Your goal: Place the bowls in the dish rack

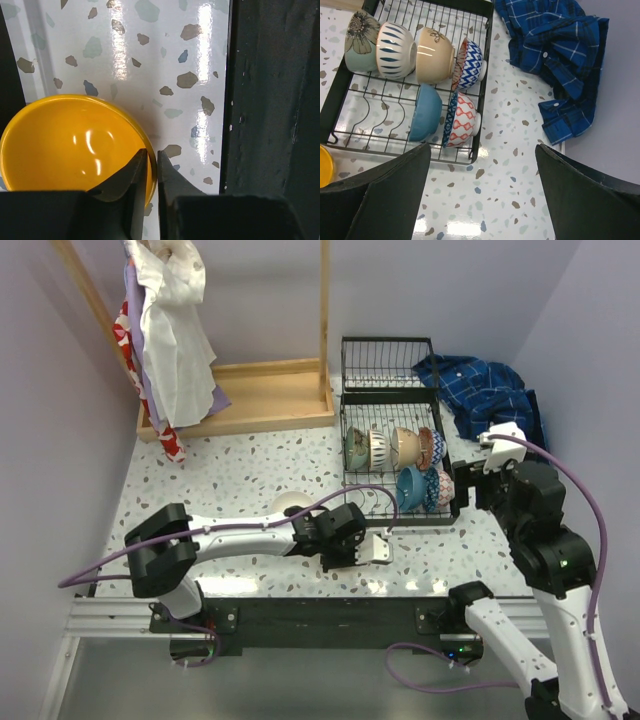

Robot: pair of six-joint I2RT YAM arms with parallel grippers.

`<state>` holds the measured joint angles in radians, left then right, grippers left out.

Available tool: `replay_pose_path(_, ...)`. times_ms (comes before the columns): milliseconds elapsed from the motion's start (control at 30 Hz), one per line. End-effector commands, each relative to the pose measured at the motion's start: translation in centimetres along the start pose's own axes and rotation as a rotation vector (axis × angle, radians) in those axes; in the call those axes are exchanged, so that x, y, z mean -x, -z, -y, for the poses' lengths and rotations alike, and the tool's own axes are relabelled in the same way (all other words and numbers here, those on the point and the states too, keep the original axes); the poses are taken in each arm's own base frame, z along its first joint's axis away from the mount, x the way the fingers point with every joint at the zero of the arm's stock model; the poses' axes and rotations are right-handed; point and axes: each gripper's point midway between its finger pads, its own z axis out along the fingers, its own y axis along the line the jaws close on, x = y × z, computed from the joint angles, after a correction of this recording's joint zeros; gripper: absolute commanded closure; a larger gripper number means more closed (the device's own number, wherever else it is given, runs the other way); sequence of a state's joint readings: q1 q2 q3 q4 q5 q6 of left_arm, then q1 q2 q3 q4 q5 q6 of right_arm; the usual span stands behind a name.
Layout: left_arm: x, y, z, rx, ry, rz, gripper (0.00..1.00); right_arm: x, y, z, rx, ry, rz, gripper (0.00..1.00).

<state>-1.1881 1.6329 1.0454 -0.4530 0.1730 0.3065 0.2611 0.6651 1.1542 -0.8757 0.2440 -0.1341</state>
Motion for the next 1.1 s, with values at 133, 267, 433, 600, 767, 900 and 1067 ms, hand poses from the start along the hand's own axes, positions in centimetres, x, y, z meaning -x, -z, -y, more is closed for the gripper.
replay_pose_path(133, 0.6, 0.7, 1.5, -0.066, 0.001, 0.033, 1.00, 0.3, -0.9, -0.2, -0.002, -0.022, 0.005, 0.11)
replay_pose_path(267, 1.2, 3.0, 3.3, -0.159, 0.001, 0.027, 1.00, 0.4, -1.2, -0.2, -0.001, -0.011, -0.002, 0.11)
replay_pose_path(433, 4.6, 7.1, 4.7, -0.269, -0.043, 0.102, 1.00, 0.0, -1.5, 0.0, -0.008, 0.021, -0.048, 0.11)
replay_pose_path(600, 10.6, 9.4, 1.3, -0.228, 0.077, 0.357, 1.00, -0.1, -1.9, 0.1, -0.009, 0.057, -0.089, 0.12)
replay_pose_path(767, 16.5, 13.8, -5.5, -0.208, 0.341, 0.781, 1.00, 0.2, -2.6, 0.1, 0.000, 0.086, -0.138, 0.12)
replay_pose_path(900, 19.6, 17.2, -8.1, -0.216, 0.378, 1.114, 1.00, 0.9, -2.8, 0.5, -0.007, 0.124, -0.161, 0.12)
replay_pose_path(1067, 20.4, 16.6, -11.0, -0.302, 0.593, 1.242, 1.00, 1.4, -4.0, 1.0, -0.025, 0.140, -0.184, 0.13)
